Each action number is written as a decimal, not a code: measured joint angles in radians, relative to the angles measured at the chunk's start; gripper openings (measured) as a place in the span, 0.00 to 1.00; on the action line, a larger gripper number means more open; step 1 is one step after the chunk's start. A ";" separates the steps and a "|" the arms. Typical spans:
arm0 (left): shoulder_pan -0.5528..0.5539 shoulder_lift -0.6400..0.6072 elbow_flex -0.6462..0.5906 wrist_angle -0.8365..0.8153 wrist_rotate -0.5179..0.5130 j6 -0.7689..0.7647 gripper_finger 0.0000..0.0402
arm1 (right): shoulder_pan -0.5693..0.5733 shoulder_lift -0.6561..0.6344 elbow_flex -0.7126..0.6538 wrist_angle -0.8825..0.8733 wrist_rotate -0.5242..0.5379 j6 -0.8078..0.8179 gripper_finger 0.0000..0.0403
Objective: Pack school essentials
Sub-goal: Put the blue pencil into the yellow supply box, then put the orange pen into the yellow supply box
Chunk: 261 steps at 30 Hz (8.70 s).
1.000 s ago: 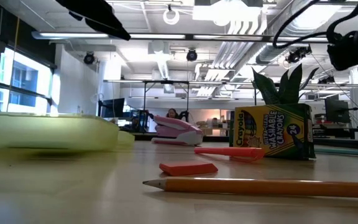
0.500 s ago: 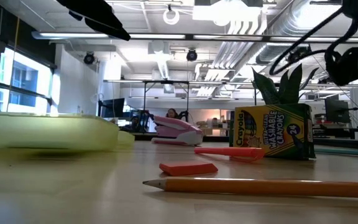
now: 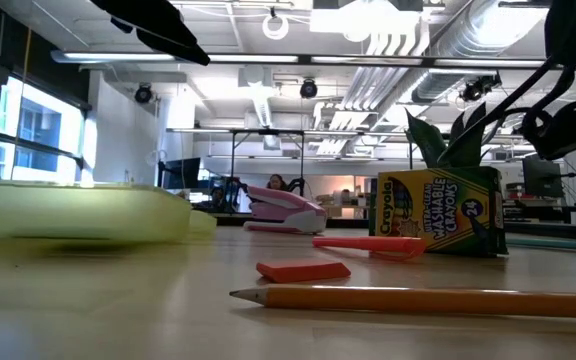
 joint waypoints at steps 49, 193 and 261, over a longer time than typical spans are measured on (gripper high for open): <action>0.000 0.000 0.000 0.000 0.021 -0.001 1.00 | 0.000 -0.010 0.003 -0.035 0.117 0.113 0.03; 0.010 0.135 0.142 -0.430 0.219 -0.347 0.04 | -0.341 0.051 0.382 0.852 0.391 -1.332 0.51; 0.005 0.313 0.109 -0.537 0.352 -0.313 0.36 | -0.341 0.053 0.382 0.809 0.433 -1.264 0.51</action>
